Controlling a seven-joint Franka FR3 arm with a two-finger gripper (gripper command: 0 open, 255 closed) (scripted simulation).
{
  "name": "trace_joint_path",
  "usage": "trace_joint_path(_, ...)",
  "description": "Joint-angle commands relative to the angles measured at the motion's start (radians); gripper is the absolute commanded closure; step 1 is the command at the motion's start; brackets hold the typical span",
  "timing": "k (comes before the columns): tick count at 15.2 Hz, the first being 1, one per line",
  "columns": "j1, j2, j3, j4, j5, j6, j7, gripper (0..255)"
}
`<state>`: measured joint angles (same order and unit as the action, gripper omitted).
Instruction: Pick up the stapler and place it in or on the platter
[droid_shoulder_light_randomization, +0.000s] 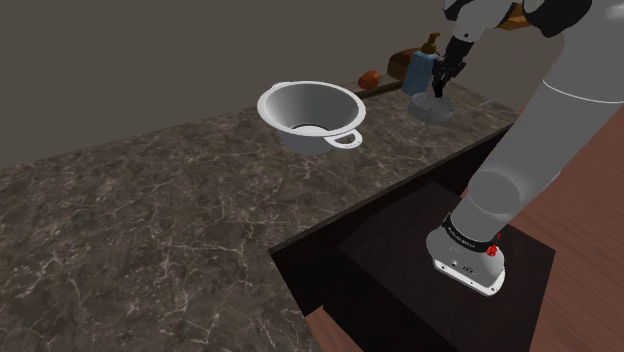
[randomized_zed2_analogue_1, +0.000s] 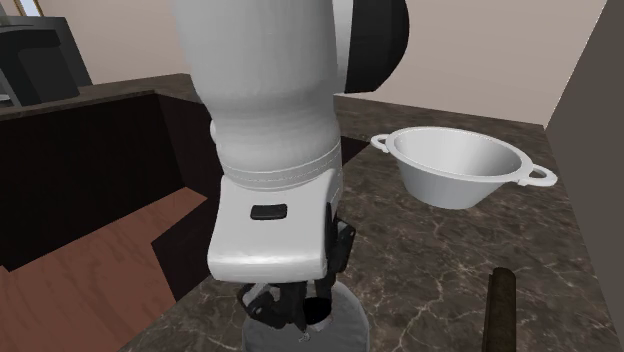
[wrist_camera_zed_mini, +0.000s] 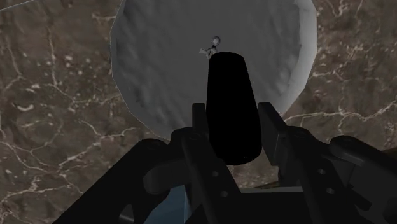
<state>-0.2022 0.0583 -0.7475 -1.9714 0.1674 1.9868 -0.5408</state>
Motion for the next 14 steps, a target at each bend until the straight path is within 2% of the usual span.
trace_joint_path(1,-0.001,0.012,0.000,-0.016,0.011,0.024,-0.009,255)
trace_joint_path(8,-0.009,0.059,0.005,-0.070,0.055,0.108,-0.047,255)
trace_joint_path(14,-0.009,0.059,0.005,-0.070,0.055,0.108,-0.047,255)
